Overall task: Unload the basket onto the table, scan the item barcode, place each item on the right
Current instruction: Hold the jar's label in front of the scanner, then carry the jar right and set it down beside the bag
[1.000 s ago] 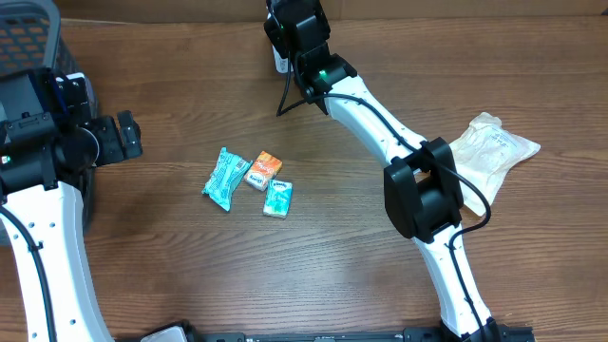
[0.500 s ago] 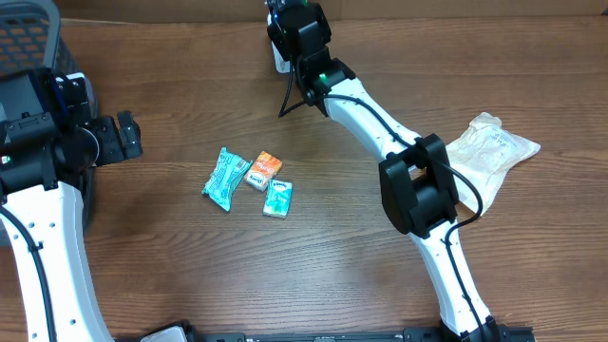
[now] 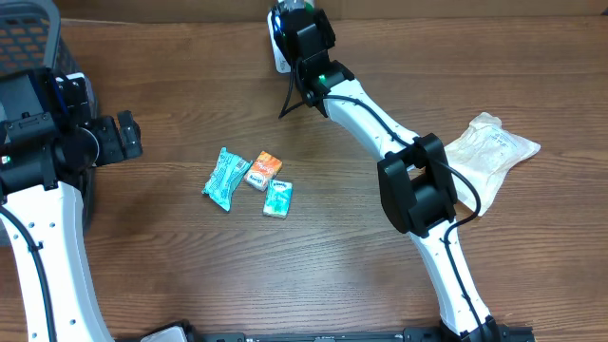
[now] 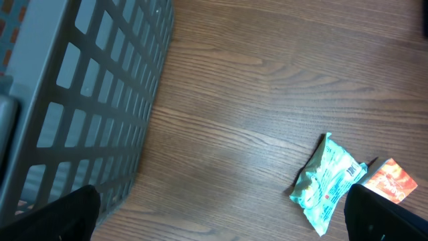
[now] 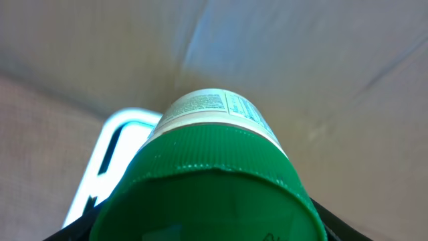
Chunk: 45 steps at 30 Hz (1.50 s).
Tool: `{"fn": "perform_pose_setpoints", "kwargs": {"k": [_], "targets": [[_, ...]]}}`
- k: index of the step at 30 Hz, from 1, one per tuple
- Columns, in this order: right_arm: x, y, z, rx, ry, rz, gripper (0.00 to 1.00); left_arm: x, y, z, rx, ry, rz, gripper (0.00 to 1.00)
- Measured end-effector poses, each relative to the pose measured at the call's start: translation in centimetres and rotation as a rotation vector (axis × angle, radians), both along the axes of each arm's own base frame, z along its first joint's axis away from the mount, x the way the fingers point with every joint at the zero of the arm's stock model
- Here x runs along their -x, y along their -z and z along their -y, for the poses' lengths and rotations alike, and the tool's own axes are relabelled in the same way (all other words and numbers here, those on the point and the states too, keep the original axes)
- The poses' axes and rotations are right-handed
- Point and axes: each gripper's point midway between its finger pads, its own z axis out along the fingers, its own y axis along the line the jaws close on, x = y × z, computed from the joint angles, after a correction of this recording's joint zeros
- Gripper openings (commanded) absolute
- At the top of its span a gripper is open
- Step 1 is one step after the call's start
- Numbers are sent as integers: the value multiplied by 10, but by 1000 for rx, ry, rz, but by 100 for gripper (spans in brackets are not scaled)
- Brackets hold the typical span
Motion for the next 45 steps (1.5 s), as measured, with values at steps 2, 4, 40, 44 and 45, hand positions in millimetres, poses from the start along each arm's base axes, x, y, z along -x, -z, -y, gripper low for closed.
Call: {"fn": "perform_pose_setpoints", "kwargs": {"k": [2,4,40,44,45], "targets": [[8,8,6,18,16,-62,62,0,0,0,0,0,0,100],[18,7,13,24,37,-116,63,0,0,0,0,0,0,99],[215,63,257,-434,648,-956,63,0,0,0,0,-1,0,100],[221,79,269,-430,685,-977,63,0,0,0,0,0,0,100],[221,80,273,-433,693,-976,66,0,0,0,0,0,0,100]]}}
